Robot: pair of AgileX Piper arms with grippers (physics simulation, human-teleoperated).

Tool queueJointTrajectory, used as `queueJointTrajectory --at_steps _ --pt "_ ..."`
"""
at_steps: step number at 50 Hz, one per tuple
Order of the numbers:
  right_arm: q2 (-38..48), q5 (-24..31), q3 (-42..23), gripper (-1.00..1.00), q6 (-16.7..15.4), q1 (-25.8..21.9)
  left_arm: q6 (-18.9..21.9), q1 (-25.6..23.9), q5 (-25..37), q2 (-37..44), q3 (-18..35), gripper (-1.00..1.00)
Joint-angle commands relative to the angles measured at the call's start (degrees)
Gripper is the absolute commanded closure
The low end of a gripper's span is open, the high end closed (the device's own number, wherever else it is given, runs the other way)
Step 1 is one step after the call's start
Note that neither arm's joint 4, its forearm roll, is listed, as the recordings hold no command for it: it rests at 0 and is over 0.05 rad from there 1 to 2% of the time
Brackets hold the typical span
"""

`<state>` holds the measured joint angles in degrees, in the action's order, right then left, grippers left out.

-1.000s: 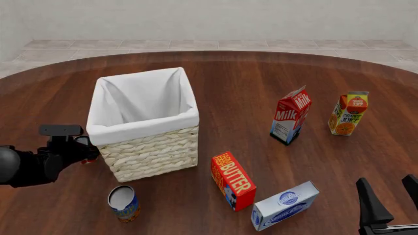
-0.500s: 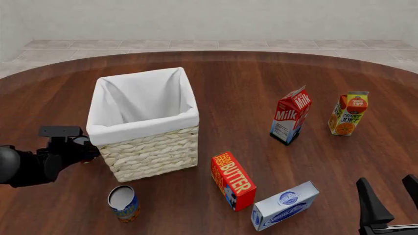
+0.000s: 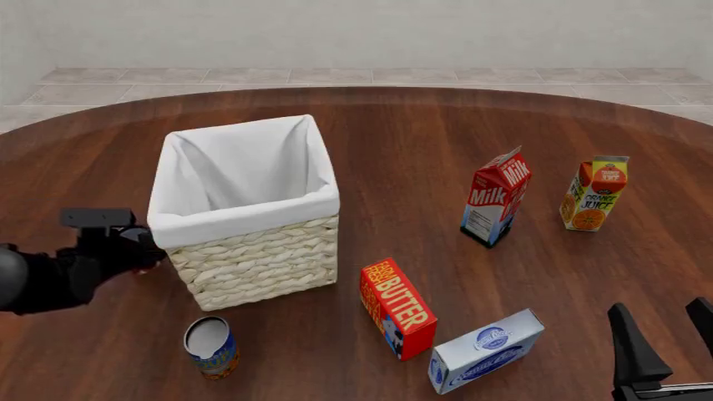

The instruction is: Pick up the alphabet soup and the tomato sauce, and put them in the basket.

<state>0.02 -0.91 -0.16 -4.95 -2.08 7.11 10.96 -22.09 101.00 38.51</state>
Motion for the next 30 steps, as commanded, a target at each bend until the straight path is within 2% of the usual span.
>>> queueJointTrajectory --at_steps 1,30 --pt "0.0 -0.05 0.03 -1.0 -0.09 -0.01 1.37 0.71 1.91 -2.81 1.04 1.0" --pt "0.0 -0.05 0.01 -1.0 -0.18 -0.01 1.76 1.38 6.21 -10.59 3.14 1.0"
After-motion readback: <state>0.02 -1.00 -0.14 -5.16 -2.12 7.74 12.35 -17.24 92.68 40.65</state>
